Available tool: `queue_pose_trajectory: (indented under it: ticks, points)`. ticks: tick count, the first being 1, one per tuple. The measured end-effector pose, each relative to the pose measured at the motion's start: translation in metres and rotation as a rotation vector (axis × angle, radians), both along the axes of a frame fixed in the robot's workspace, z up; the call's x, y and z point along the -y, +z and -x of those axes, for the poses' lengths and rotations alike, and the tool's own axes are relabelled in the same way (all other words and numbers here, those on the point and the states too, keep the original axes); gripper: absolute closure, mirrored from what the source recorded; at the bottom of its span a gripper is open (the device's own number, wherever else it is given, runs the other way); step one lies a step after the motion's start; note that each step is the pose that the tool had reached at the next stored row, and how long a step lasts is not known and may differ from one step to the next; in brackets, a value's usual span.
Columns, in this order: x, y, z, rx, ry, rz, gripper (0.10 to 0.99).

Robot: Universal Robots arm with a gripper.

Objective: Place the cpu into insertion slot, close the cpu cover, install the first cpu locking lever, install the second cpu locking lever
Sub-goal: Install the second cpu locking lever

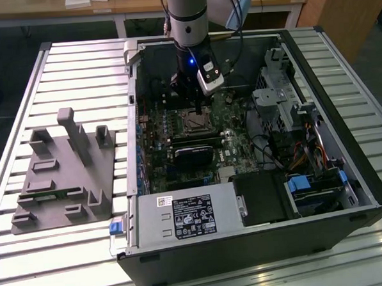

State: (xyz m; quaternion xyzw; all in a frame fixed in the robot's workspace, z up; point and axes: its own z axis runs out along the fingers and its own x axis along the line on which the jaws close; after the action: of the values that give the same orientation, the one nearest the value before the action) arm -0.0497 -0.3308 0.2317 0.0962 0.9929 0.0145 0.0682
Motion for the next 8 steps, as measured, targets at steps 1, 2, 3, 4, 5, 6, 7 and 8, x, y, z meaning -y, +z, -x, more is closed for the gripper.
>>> queue_pose_trajectory:
  ticks: [1, 2, 3, 4, 5, 6, 7, 8]
  points:
    - [0.0, 0.0, 0.0, 0.0, 0.0, 0.0, 0.98]
    - [0.0002, 0.0001, 0.0, -0.0001, 0.0, 0.0, 0.98]
    - [0.0007, 0.0002, 0.0, -0.0003, 0.0, 0.0, 0.98]
    - [0.0013, 0.0001, 0.0, -0.0001, 0.0, 0.0, 0.98]
    - [0.0022, 0.0, 0.0, 0.0, 0.0, 0.0, 0.98]
    - [0.0034, 0.0001, 0.0, -0.0001, 0.0, 0.0, 0.98]
    - [0.0048, 0.0, 0.0, 0.0, 0.0, 0.0, 0.98]
    - [0.0066, 0.0, 0.0, 0.0, 0.0, 0.0, 0.98]
